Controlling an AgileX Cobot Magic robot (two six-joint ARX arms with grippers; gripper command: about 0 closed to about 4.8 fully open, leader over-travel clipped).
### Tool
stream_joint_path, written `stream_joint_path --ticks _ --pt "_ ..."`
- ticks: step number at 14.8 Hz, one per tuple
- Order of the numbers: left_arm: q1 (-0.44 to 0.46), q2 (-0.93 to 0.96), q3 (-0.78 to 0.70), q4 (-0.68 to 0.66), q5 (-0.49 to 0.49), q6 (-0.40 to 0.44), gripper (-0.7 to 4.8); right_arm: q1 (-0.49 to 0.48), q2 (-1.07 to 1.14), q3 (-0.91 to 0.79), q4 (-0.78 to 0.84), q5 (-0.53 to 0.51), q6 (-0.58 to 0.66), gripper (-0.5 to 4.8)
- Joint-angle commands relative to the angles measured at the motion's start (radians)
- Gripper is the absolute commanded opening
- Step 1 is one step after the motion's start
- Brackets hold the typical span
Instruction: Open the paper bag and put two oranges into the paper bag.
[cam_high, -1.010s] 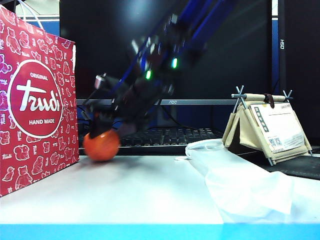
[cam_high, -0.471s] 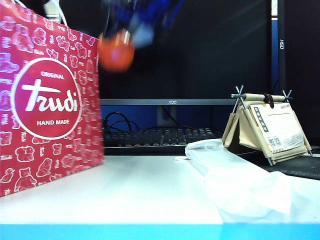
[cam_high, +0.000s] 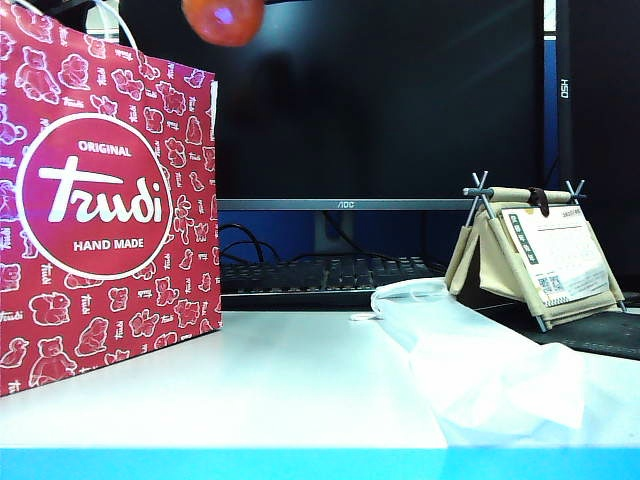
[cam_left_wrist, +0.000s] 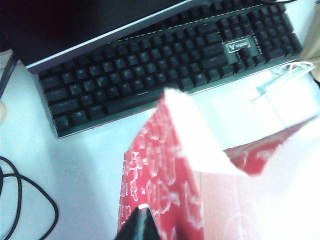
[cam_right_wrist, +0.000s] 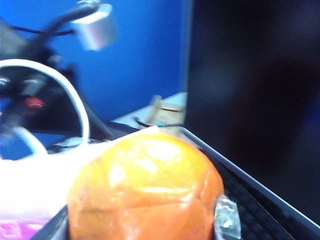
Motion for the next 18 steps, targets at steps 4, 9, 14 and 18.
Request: stream_joint_path --ticks 4,9,14,18 --pt "-0.001 -0.004 0.005 -0.032 0.119 -0.004 -0.05 0.009 0.023 0.007 0.134 -0.064 0.083 -0.05" --pt "-0.014 -0.005 0.005 -0.084 0.159 -0.004 -0.05 0.013 0.117 0.007 0.19 -0.124 0.166 -0.05" --pt "-0.013 -0.004 0.005 -0.067 0.16 -0.003 -0.05 0.014 0.133 0.02 0.177 -0.222 0.241 -0.05" --pt "-0.013 -0.005 0.005 -0.028 0.15 -0.008 -0.05 0.015 0.133 0.02 0.096 -0.254 0.244 -0.05"
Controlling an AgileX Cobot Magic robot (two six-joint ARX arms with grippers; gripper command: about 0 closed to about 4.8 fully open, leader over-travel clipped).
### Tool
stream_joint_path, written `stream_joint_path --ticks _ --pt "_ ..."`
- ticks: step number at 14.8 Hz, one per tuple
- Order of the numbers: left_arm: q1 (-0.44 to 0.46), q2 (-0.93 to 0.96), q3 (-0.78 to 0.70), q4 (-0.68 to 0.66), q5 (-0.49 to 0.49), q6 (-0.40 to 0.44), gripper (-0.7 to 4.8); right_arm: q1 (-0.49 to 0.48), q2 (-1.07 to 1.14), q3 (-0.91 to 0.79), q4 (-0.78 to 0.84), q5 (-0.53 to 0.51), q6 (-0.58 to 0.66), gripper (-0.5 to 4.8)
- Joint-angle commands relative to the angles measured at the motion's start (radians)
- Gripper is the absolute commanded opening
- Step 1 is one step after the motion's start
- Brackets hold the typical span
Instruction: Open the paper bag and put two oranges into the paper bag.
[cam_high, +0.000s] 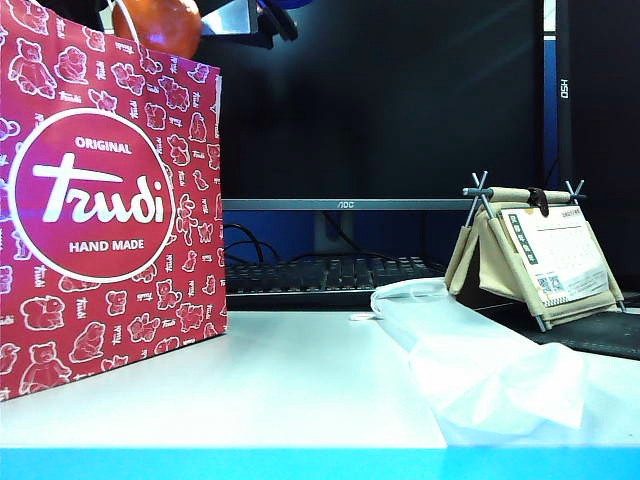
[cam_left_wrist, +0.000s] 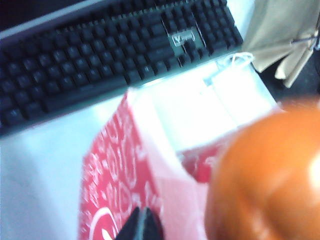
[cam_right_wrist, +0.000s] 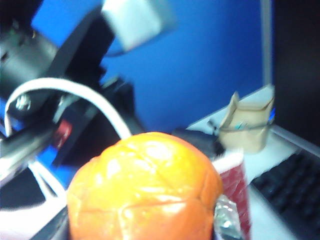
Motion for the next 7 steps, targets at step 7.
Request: stream_joint_path --ticks 7 --pt "0.001 -0.004 0.005 0.042 -0.004 -0.003 -0.04 0.014 -0.006 0.009 -0.075 -0.048 0.027 1.62"
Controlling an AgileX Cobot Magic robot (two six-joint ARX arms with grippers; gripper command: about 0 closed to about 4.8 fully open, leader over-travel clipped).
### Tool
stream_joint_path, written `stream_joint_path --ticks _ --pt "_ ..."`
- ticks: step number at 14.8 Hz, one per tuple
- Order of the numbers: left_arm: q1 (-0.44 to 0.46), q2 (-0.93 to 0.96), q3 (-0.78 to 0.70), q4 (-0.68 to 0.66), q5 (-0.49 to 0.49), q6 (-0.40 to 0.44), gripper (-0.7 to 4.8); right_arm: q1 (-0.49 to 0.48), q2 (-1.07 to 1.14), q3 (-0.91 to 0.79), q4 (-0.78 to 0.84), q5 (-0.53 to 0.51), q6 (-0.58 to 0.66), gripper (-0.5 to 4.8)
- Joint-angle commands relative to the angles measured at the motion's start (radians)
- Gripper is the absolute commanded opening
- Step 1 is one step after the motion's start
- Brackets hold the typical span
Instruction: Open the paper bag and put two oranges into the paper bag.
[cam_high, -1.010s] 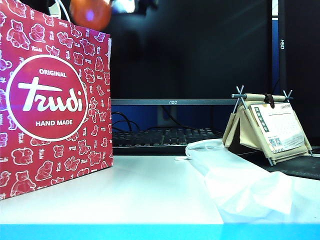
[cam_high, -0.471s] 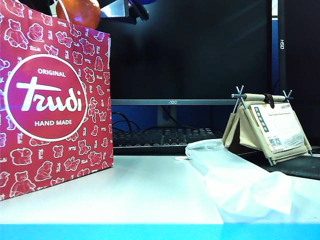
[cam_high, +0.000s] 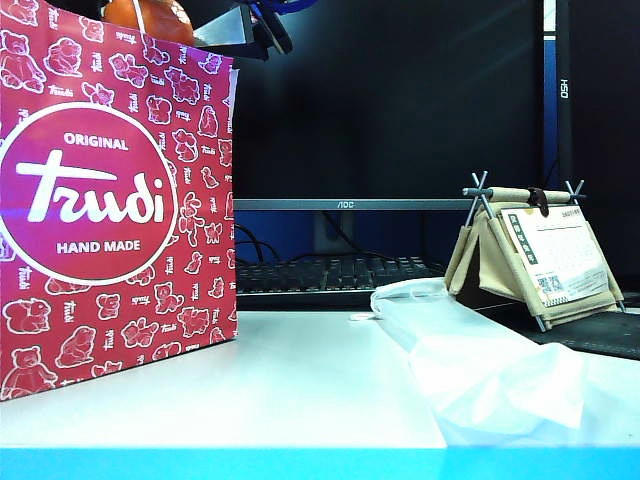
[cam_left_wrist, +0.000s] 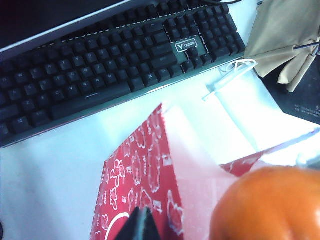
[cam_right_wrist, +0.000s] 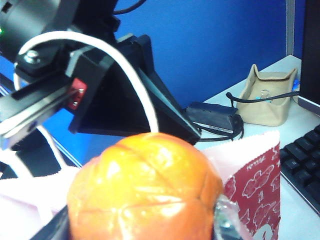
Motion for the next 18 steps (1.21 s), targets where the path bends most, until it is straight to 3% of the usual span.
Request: stream_joint_path --ticks 1,2,4,8,11,13,15,18 --pt "0.001 -0.005 0.005 0.021 0.002 -0.003 -0.03 0.003 -0.007 0.008 0.01 -0.008 0.024 1.62" --pt "0.001 -0.005 0.005 0.021 0.002 -0.003 -0.01 0.003 -0.007 0.008 0.01 -0.009 0.024 1.65" --pt "0.001 -0.005 0.005 0.039 0.002 -0.003 -0.01 0.003 -0.007 0.008 0.0 -0.029 0.039 2.88" --pt "0.001 -0.004 0.005 0.039 0.002 -0.004 -0.01 0.003 -0.007 0.008 -0.001 -0.027 0.058 4.35" --pt "0.001 -0.004 0.005 0.044 0.002 -0.003 -0.01 0.003 -0.014 0.009 0.021 -0.026 0.084 4.36" --pt "0.001 -0.004 0.005 0.061 0.002 -0.003 -0.01 0.003 -0.041 0.01 0.055 0.004 0.082 3.92" --pt "0.001 -0.004 0.005 0.103 0.002 -0.005 -0.02 -0.008 -0.089 0.01 0.095 0.027 0.065 2.21" --pt "0.001 -0.004 0.005 0.231 0.002 -0.064 -0.02 -0.043 -0.172 0.01 0.056 0.065 -0.001 1.45"
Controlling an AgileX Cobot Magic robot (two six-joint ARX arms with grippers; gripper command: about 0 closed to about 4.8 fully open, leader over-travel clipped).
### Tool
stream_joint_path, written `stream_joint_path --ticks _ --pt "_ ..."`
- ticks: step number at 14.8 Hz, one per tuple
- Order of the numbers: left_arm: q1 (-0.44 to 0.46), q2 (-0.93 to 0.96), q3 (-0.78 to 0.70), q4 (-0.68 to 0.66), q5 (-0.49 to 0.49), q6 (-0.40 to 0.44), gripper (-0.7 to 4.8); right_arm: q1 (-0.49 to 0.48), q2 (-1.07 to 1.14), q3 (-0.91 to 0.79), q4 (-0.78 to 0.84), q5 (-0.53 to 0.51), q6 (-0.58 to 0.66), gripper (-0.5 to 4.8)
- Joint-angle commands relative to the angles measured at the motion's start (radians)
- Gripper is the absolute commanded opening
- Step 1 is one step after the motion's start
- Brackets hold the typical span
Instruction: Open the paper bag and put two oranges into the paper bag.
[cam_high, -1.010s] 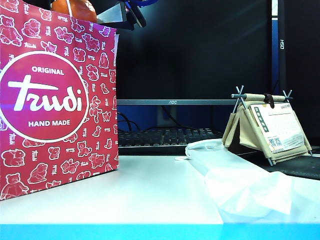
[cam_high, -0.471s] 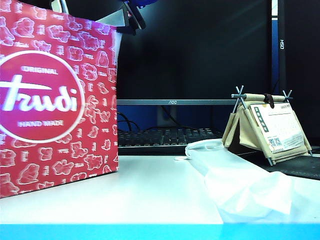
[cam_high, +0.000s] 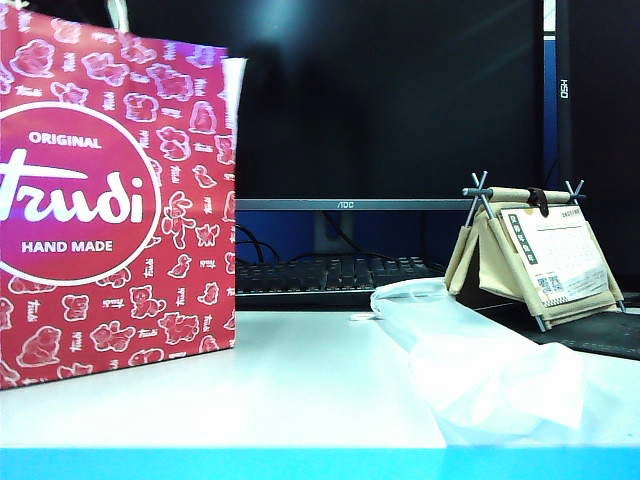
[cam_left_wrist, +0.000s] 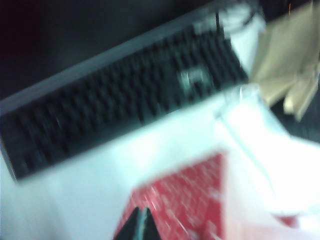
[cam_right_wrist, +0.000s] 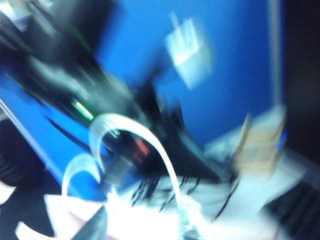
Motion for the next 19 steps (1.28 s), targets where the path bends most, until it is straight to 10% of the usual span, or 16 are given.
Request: stream_joint_path --ticks 1,7,10,14,19 --pt "0.001 -0.004 0.005 0.174 0.005 -0.076 -0.02 -0.037 -0.082 0.005 -0.084 0.086 -0.081 1.37" --pt "0.001 -0.001 0.004 0.198 0.016 -0.109 0.95 -0.092 -0.115 0.005 -0.221 0.078 -0.097 1.38" --pt "0.002 0.004 0.004 0.17 -0.107 -0.111 3.28 -0.092 -0.115 0.005 -0.219 0.078 -0.097 1.38" --pt "0.002 0.004 0.004 0.18 -0.398 -0.114 3.37 -0.092 -0.117 0.005 -0.218 0.078 -0.097 1.38" --pt "0.003 0.004 0.004 0.252 -0.531 -0.111 3.36 -0.092 -0.117 0.005 -0.208 0.078 -0.097 1.38"
